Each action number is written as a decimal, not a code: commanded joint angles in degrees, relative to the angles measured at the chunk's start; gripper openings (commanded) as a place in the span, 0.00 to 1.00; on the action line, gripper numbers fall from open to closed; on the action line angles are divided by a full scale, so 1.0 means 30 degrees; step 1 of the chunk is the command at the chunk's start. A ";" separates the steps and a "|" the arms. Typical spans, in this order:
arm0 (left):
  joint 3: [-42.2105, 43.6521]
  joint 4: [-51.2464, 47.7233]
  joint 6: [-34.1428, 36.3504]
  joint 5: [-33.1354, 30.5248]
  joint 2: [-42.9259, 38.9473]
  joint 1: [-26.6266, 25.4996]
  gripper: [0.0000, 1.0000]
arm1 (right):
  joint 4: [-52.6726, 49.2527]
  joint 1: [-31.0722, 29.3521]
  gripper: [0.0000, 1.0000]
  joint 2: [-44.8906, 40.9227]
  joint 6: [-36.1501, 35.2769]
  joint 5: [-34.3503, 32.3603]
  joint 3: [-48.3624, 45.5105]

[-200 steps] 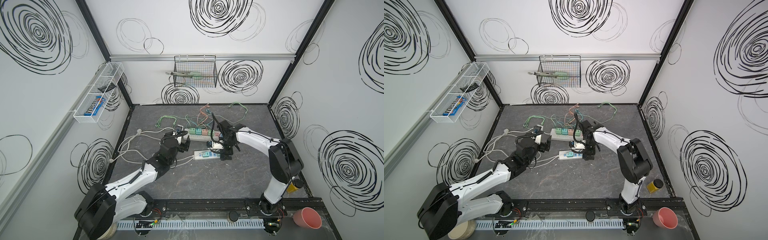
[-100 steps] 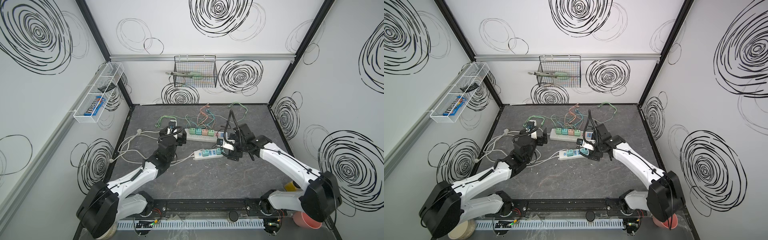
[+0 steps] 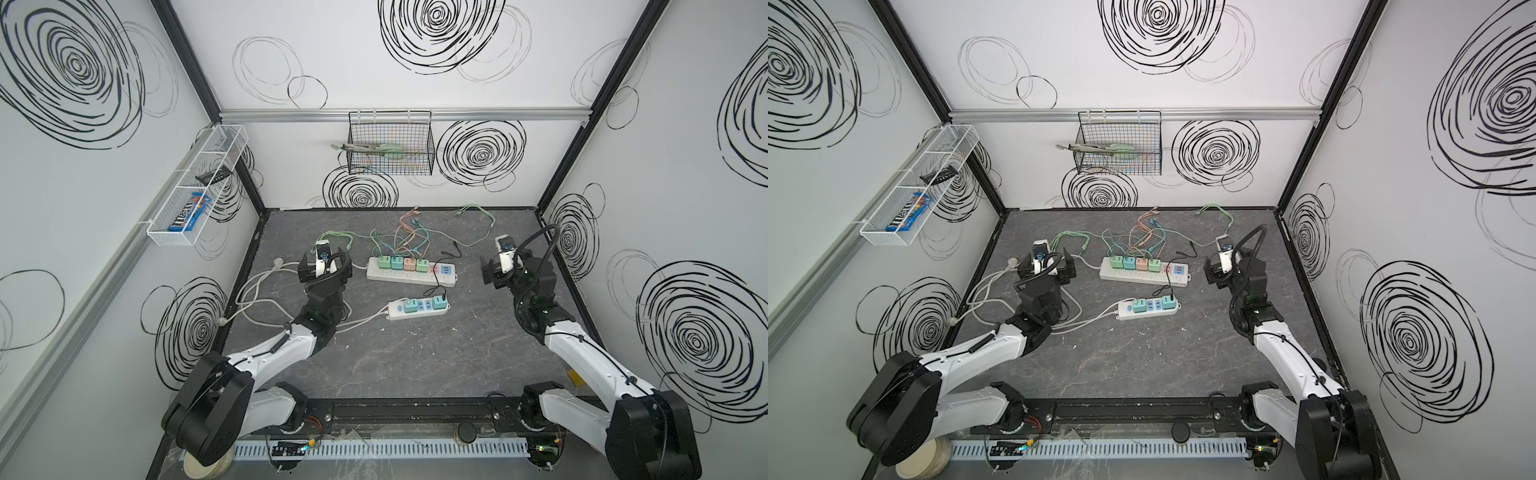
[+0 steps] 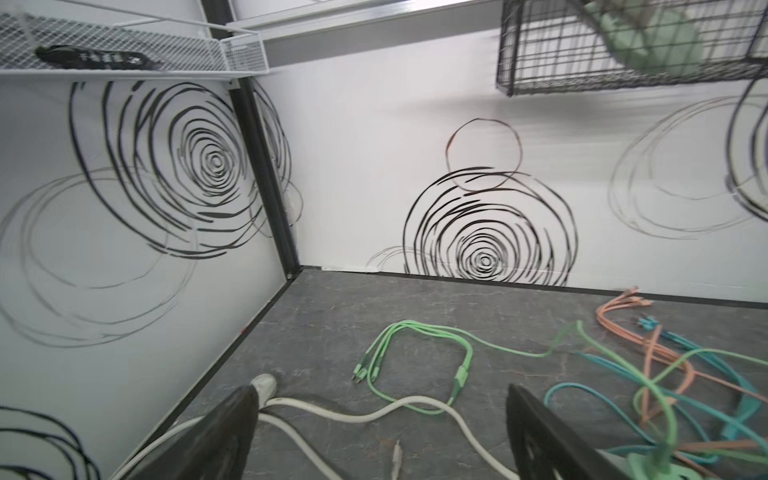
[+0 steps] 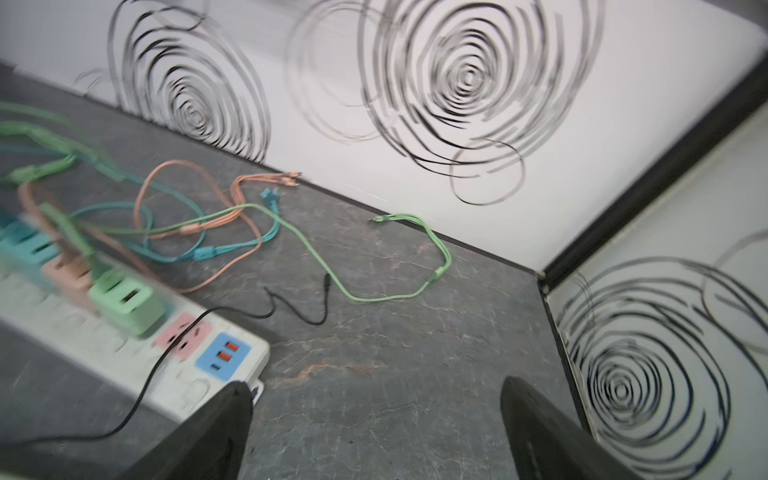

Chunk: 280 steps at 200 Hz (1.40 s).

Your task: Insert the plug

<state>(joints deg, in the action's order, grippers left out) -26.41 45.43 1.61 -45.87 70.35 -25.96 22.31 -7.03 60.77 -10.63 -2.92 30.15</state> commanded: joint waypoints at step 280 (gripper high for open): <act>0.5567 1.1700 -0.1414 0.9195 0.5087 0.7007 0.96 | 0.7747 0.2551 0.97 0.4161 0.6713 -0.3961 -0.2867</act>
<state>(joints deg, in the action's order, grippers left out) -9.98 73.41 -2.33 -17.47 85.62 -4.97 39.83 2.61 74.32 13.45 -14.13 21.28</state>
